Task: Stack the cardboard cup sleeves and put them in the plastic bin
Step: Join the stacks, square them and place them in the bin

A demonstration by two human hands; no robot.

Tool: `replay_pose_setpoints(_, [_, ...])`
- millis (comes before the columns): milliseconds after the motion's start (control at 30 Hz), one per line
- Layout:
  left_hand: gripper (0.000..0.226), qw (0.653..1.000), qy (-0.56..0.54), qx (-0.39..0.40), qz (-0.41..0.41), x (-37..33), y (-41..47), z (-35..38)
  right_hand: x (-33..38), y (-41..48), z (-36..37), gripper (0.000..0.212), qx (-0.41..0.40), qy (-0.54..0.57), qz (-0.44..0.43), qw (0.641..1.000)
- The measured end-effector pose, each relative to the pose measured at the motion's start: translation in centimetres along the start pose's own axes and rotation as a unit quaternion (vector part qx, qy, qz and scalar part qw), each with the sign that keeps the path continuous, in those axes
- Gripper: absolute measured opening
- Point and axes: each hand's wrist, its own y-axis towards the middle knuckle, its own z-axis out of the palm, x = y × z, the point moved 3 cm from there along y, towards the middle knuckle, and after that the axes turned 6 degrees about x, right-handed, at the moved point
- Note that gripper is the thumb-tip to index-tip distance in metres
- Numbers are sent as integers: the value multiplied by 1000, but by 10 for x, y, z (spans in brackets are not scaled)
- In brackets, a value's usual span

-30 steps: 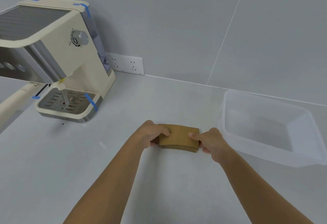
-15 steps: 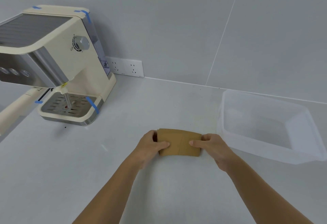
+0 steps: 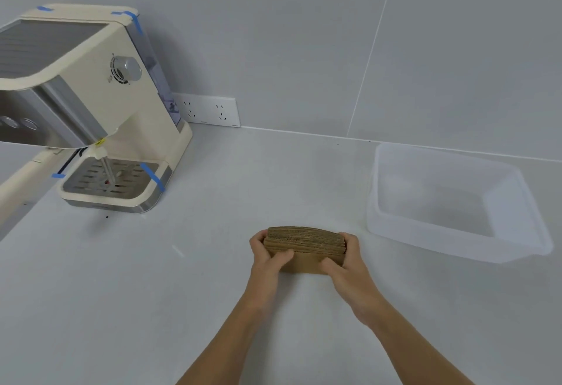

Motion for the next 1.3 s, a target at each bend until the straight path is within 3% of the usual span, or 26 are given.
replay_pose_setpoints(167, [33, 990, 21, -140, -12, -5, 3, 13, -6, -1, 11, 39, -34, 158, -18, 987])
replay_pose_setpoints(267, [26, 976, 63, -204, 27, -1, 2, 10, -3, -3, 19, 19, -119, 214, -19, 969])
replay_pose_setpoints(367, [22, 974, 84, -200, 73, 3, 0, 5, 1, -1, 23, 21, -208, 177, -21, 962])
replay_pose_setpoints(500, [14, 980, 21, -186, 71, 6, -2, 6, 2, -1, 27, 21, -237, 161, -44, 957])
replay_pose_setpoints(667, [16, 970, -72, -205, 105, 5, -16, 0, 11, -13, 24, 18, -233, 111, -143, 956])
replay_pose_setpoints(833, [16, 982, 46, -132, 128, 21, -21, -1, -12, -16, 23, 15, -231, 152, -128, 952])
replay_pose_setpoints(967, [19, 987, 23, -111, 117, 14, -16, 3, -14, -14, 21, 18, -230, 171, -124, 950])
replay_pose_setpoints(1100, [23, 981, -1, -151, 123, 7, -19, 1, -10, -25, 23, 35, -204, 160, -135, 956])
replay_pose_setpoints(1300, [18, 985, 37, -107, 131, 14, -23, 2, -22, -28, 20, 31, -225, 118, -126, 959])
